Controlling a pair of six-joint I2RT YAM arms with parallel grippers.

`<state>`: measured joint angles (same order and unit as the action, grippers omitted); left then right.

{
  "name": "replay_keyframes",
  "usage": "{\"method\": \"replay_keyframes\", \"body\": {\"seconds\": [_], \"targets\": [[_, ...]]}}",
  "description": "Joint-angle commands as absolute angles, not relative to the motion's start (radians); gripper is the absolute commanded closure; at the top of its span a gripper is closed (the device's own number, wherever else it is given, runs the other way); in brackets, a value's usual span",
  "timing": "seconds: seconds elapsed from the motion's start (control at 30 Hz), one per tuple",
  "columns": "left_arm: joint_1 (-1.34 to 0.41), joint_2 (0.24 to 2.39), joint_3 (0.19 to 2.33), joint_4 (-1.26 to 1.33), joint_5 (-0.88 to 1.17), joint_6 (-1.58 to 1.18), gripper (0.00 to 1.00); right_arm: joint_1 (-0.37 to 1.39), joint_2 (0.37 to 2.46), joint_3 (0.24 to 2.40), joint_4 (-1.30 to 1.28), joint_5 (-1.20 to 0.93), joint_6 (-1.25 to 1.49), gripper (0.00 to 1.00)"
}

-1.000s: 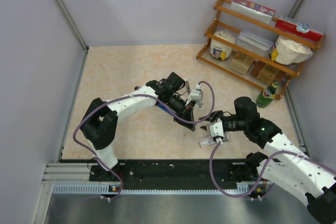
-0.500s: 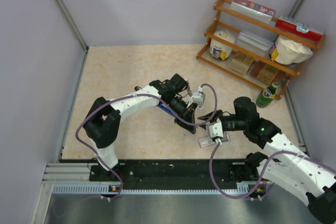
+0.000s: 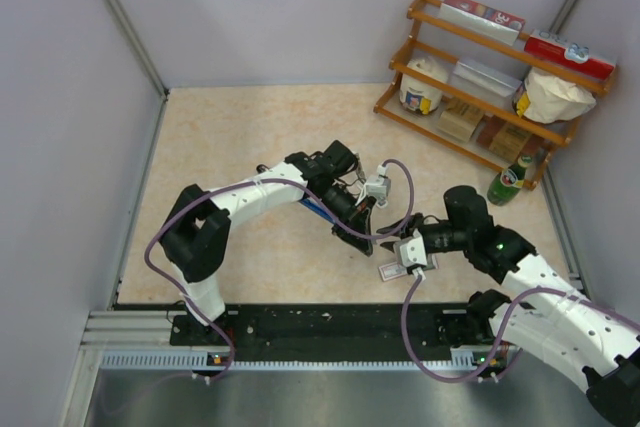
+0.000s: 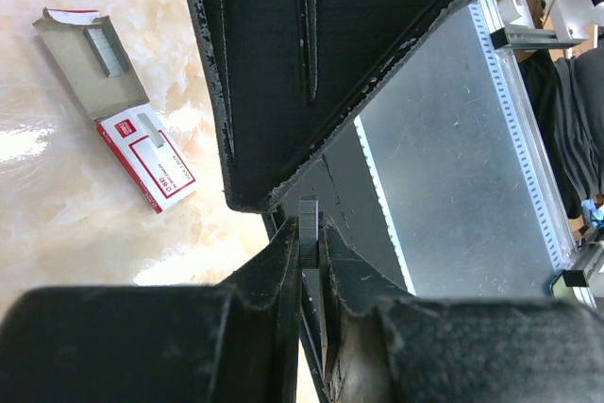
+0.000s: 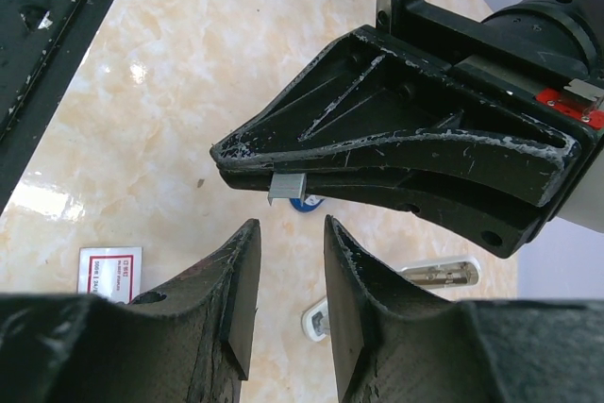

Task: Load the staples into the stapler
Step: Pick up the staple from the center of the board.

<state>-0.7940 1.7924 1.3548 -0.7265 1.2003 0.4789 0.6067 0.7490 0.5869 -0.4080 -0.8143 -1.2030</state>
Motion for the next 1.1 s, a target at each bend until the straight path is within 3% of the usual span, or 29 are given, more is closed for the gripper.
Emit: {"method": "replay_keyframes", "body": {"seconds": [0.0, 1.07], "targets": [[-0.798, 1.801, 1.388, -0.732, 1.244, 0.503, 0.86, 0.626, 0.739, 0.600, -0.399, -0.853, -1.210, 0.67], [-0.793, 1.836, 1.404, -0.739, 1.293, 0.503, 0.84, 0.643, 0.746, 0.603, -0.410, -0.876, -1.209, 0.72]]}}
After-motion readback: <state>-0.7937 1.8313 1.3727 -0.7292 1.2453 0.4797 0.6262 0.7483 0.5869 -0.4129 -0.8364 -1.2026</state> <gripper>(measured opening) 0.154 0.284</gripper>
